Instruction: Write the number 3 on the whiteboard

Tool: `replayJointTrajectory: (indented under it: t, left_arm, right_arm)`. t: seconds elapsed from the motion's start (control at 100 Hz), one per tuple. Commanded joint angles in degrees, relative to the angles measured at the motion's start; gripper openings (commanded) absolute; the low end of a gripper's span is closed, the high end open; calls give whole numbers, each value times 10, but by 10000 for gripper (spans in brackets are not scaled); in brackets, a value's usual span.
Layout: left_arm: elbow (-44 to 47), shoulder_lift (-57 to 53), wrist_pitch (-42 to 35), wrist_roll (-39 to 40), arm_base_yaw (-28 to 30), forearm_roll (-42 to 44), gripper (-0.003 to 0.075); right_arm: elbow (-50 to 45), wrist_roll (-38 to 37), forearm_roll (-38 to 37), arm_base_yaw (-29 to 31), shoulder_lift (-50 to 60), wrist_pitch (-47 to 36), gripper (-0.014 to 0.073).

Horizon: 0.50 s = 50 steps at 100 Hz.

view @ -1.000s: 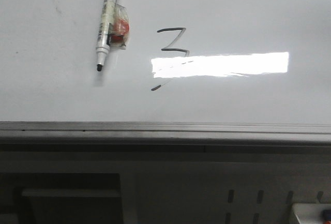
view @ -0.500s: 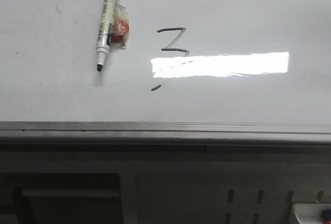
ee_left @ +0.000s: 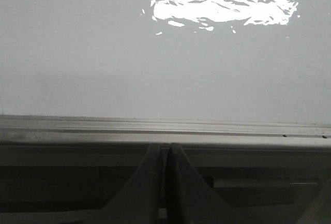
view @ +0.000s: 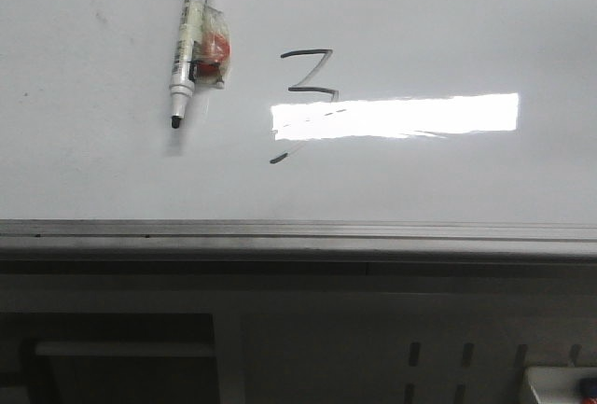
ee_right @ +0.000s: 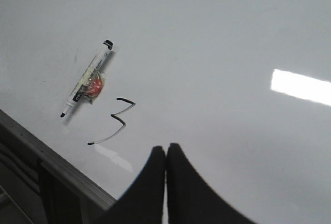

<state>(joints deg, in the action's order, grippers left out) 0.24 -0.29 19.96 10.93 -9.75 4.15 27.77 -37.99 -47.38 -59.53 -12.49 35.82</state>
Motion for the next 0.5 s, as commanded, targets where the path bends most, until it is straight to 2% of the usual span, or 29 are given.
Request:
replayJointTrajectory:
  t: [0.0, 0.32, 0.41, 0.49]
  left_arm:
    - [20, -14, -22, 5, 2, -5, -20]
    - [20, -14, -22, 5, 2, -5, -20]
    - [20, -14, -22, 5, 2, -5, -20]
    - [20, -14, -22, 5, 2, -5, -20]
  right_arm:
    - [13, 2, -26, 4, -5, -31, -45]
    - [0, 2, -26, 4, 1, -31, -45]
    - [-19, 1, -51, 11, 3, 18, -45]
    - [-39, -25, -50, 34, 8, 19, -45]
